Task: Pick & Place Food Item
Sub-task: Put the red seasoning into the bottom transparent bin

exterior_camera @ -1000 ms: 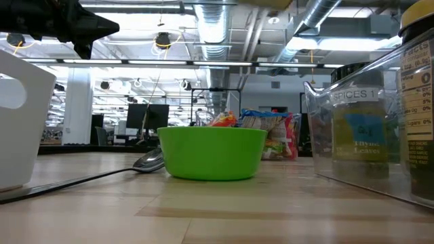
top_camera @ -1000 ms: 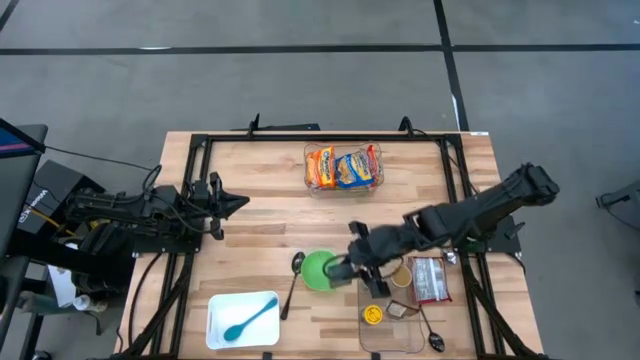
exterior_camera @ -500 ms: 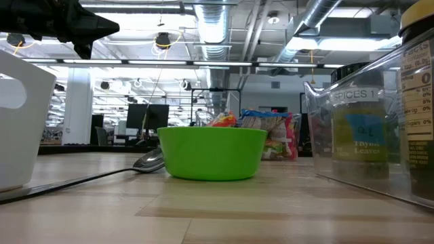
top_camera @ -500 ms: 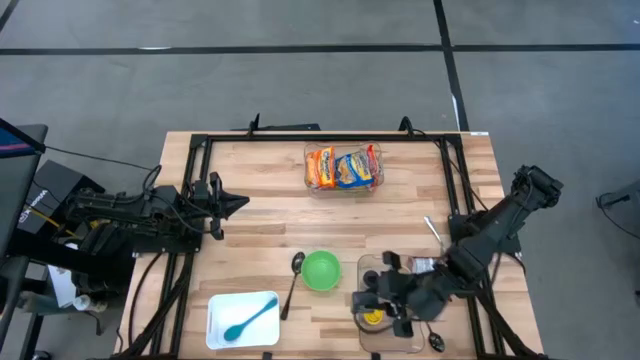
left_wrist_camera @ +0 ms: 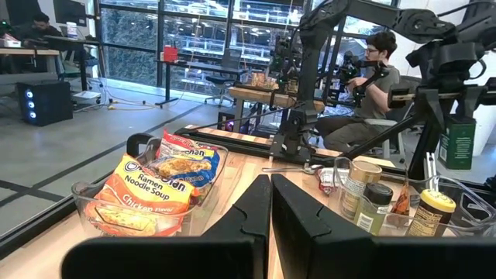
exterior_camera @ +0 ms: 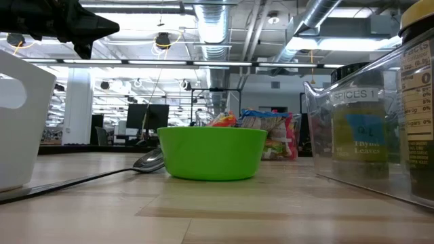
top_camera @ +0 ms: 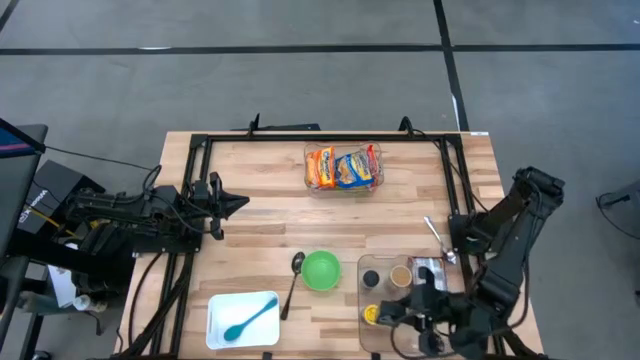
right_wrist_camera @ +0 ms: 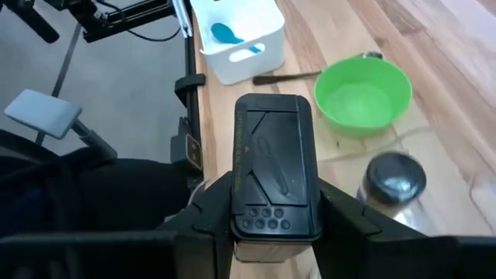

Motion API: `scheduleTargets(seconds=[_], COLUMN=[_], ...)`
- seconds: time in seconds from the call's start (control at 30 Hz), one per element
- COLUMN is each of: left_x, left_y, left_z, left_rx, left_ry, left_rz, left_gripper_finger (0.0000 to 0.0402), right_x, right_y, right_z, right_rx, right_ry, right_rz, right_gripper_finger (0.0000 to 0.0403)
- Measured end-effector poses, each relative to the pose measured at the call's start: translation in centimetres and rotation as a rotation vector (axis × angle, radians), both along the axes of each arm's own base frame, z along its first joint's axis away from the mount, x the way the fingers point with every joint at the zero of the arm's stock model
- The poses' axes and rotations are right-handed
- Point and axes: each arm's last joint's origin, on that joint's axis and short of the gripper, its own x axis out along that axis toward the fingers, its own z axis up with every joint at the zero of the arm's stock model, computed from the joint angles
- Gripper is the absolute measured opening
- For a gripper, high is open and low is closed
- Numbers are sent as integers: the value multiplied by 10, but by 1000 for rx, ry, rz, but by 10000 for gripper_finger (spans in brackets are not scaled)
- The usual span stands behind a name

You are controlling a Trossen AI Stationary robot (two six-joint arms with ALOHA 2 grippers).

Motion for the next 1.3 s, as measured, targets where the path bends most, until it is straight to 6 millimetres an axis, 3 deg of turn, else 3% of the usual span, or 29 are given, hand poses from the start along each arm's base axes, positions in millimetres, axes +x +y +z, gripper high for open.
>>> scheduleTargets(seconds=[0.2, 0.4, 0.83, 1.3], left_x=[0, 0, 0, 0], left_y=[0, 0, 0, 0], left_z=[0, 0, 0, 0], left_rx=[0, 0, 0, 0], left_ry=[0, 0, -1, -1], left_rz=[0, 0, 0, 0], left_gripper_finger=[8, 8, 8, 8], right_x=[-20, -27, -19, -7], right_y=[8, 23, 50, 54], right_z=[-6, -21, -74, -108], right_rx=[51, 54, -65, -151], right_ry=[22, 51, 145, 236], right_rz=[-55, -69, -58, -76], right_gripper_finger=[122, 122, 123, 123])
